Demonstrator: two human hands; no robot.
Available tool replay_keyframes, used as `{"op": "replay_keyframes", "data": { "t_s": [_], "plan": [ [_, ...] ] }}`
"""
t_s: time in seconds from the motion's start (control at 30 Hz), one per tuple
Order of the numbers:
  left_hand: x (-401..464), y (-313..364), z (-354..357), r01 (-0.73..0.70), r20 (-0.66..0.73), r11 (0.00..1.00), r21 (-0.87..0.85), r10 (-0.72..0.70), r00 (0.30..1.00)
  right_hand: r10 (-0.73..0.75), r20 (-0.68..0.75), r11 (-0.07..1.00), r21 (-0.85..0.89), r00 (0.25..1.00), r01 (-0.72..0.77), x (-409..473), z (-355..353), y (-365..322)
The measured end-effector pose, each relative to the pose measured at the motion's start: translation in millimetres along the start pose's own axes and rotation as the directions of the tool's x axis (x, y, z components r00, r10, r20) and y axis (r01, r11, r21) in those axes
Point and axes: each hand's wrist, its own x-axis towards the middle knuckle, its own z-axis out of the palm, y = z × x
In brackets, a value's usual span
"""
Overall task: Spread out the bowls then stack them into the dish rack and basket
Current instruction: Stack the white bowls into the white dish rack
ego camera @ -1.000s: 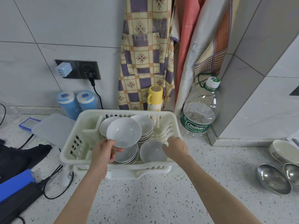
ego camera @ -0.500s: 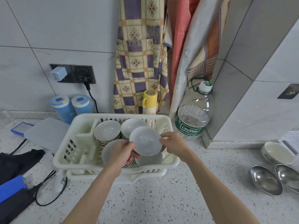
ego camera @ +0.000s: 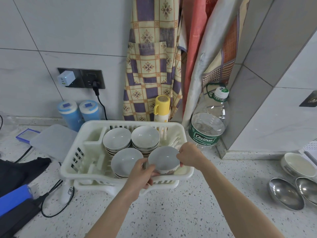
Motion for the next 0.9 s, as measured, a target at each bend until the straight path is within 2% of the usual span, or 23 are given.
{"op": "replay_keyframes", "data": {
  "t_s": [0.1, 0.33, 0.6, 0.9],
  "plan": [
    [-4, -1, 3, 0.061, -0.025, 0.997, -0.055, -0.063, 0.998, 0.057, -0.022, 0.998, -0.010, 0.998, -0.057, 3, 4, -3],
    [-18, 6, 8, 0.137, 0.057, 0.989, -0.055, -0.134, 0.989, 0.097, 0.021, 0.995, -0.042, 0.995, -0.096, 7, 16, -7],
    [-28, 1, 14, 0.108, 0.103, 0.991, -0.075, -0.100, 0.990, 0.120, 0.080, 0.992, 0.017, 0.990, -0.122, 8, 30, -7],
    [-25, -5, 16, 0.086, 0.100, 0.993, -0.080, -0.078, 0.992, 0.101, 0.039, 0.985, -0.141, 0.994, -0.095, 9, 39, -7]
  ]
}}
